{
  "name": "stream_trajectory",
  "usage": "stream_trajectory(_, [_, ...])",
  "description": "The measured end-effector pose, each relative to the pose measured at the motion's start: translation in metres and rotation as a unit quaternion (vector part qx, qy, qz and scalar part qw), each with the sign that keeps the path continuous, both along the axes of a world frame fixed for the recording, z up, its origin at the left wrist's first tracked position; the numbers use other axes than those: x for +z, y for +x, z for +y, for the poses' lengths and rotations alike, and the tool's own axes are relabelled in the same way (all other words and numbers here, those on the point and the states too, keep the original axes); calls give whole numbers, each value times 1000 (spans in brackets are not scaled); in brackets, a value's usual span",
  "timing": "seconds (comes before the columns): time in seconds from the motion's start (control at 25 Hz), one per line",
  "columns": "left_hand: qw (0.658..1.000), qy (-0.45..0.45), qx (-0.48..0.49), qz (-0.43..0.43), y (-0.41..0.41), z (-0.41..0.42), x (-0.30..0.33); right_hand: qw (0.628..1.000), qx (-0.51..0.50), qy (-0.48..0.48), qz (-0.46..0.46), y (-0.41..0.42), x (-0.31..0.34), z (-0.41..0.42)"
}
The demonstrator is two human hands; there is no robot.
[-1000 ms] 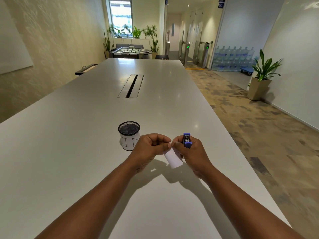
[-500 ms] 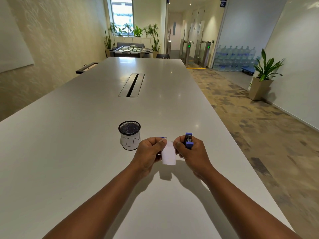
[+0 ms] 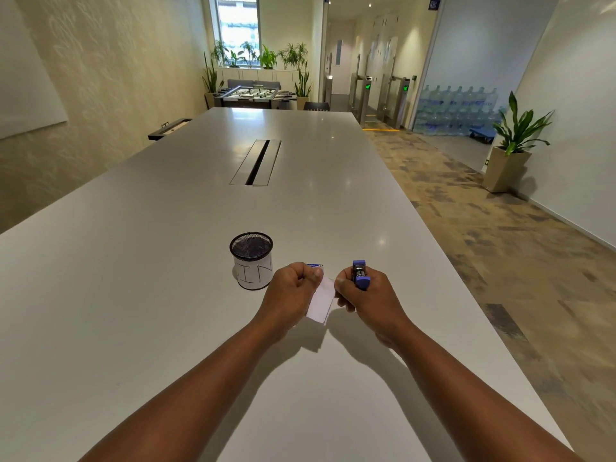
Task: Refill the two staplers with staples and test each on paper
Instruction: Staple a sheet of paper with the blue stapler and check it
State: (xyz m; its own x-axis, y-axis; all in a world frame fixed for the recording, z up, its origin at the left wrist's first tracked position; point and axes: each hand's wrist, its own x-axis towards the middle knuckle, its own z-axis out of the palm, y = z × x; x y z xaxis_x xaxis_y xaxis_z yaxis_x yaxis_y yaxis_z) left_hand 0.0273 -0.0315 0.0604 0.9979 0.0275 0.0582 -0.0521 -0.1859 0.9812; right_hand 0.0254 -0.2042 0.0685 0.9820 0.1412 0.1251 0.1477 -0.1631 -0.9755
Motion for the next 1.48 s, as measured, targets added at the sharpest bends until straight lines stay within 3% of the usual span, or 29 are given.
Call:
stream_trajectory(0.16, [997,66,-28,-27,1,4,1,997,46,-62,0,2,5,-3])
stream_trajectory(0.32, [997,70,-32,-21,3,4,1,999,31,-27,2,1,6,0])
stream_trajectory(0.52, [987,145,-17,-71,4,4,-3,1000,1,-13,4,1,3,-1])
stream_trajectory(0.64, [988,138,-19,-65,5,5,-6,1000,-17,-4,17,0,-1,-2])
stream_trajectory(0.84, [988,113,-107,-11,7,17,-11,998,-55,36,24,1,-7,-4])
stream_trajectory(1.0, [970,229,-47,-72,7,16,-15,997,-53,50,31,0,-11,-2])
stream_trajectory(1.12, [959,261,-12,-114,6,17,-17,996,-51,55,40,-1,-12,-4])
stream_trajectory(1.28, [966,227,9,-122,6,22,-15,997,-39,54,44,-4,-12,-8])
stream_trajectory(1.48, [996,57,7,-61,3,22,-9,997,-26,37,54,-8,-9,-12])
